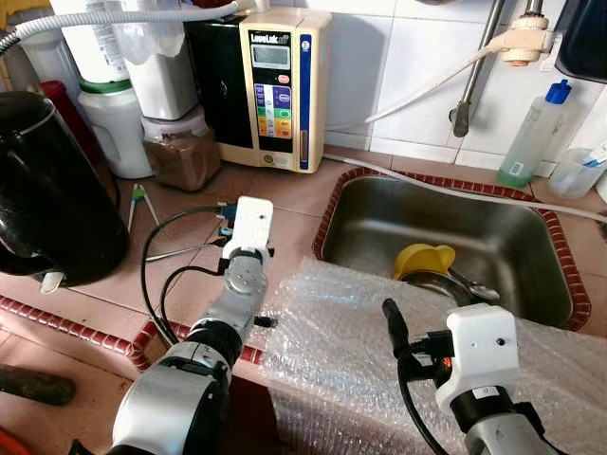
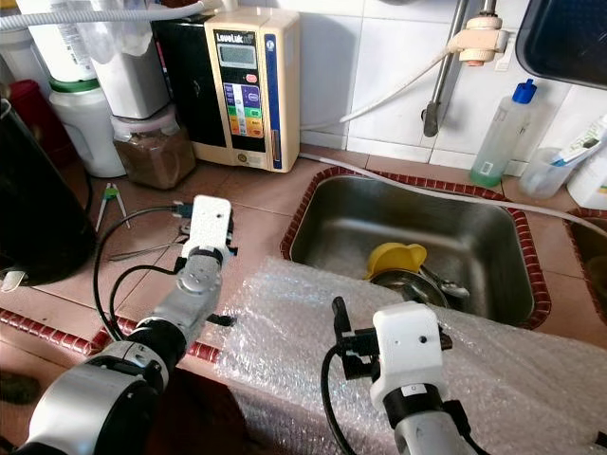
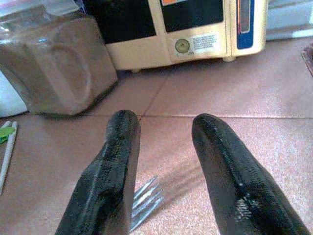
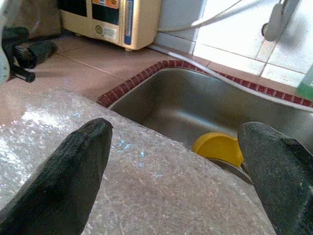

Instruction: Kitchen organization

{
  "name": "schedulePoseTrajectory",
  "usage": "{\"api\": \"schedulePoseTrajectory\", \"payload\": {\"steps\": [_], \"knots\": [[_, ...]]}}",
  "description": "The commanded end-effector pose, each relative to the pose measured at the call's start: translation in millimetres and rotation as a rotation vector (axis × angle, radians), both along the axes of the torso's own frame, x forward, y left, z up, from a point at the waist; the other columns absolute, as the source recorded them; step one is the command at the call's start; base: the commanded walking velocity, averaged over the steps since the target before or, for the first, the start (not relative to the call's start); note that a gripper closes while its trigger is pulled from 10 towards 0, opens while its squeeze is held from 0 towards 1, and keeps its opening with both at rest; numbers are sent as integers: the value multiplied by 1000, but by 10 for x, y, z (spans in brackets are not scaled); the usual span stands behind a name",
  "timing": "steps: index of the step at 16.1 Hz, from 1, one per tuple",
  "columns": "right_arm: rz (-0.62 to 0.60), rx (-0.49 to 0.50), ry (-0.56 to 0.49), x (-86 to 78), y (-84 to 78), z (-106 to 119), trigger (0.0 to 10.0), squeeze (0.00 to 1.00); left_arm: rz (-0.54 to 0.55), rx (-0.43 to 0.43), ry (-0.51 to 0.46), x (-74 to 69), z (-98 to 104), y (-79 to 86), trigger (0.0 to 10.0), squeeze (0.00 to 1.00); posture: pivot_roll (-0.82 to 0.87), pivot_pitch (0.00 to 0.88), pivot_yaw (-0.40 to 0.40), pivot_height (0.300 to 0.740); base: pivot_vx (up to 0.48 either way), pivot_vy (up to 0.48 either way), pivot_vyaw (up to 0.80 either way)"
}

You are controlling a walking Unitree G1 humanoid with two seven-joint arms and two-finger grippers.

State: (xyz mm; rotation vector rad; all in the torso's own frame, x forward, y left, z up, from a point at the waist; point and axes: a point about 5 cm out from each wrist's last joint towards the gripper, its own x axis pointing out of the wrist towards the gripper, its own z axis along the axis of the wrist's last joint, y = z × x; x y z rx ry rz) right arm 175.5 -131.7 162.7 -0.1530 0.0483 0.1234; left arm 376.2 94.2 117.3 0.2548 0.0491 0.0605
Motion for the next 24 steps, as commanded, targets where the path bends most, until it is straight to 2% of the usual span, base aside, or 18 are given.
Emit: {"api": "schedulePoseTrajectory", "payload": {"steps": [1, 7, 12, 13, 14, 18, 20, 21, 24], "knots": [[4, 5, -4, 1, 5, 26, 10000, 996, 4, 13, 16, 8, -5, -5, 10000, 1000, -237, 0, 29, 740, 0, 0, 0], [-7, 12, 10, -56, 26, 25, 10000, 1000, 85, -22, 104, 4, -85, 54, 10000, 1000, -276, 0, 40, 740, 0, 0, 0], [-19, 14, 16, -81, 29, 29, 10000, 1000, 91, -83, 177, -19, -148, -27, 10000, 1000, -293, 0, 42, 740, 0, 0, 0], [-19, 14, 17, -84, 27, 29, 10000, 1000, 89, -97, 191, -21, -154, -42, 10000, 263, -295, 0, 42, 740, 0, 0, 0], [-21, 13, 18, -92, 26, 30, 10000, 1000, 85, -112, 218, -27, -178, -44, 10000, 0, -298, 0, 41, 740, 0, 0, 0], [-28, 16, 20, -95, 24, 32, 10000, 1000, 83, -146, 232, -2, -153, -25, 10000, 0, -303, 0, 40, 740, 0, 0, 0], [-31, 18, 20, -95, 28, 35, 10000, 1000, 64, -164, 250, -1, -162, -31, 314, 0, -304, 0, 43, 740, 0, 0, 0], [-32, 20, 20, -91, 30, 35, 10000, 1000, 54, -168, 256, -3, -166, -40, 0, 0, -304, 0, 43, 740, 0, 0, 0], [-15, 49, 18, -85, 59, 41, 10000, 1000, 51, -163, 260, -3, -167, -49, 0, 0, -301, 0, 47, 740, 0, 0, 0]]}}
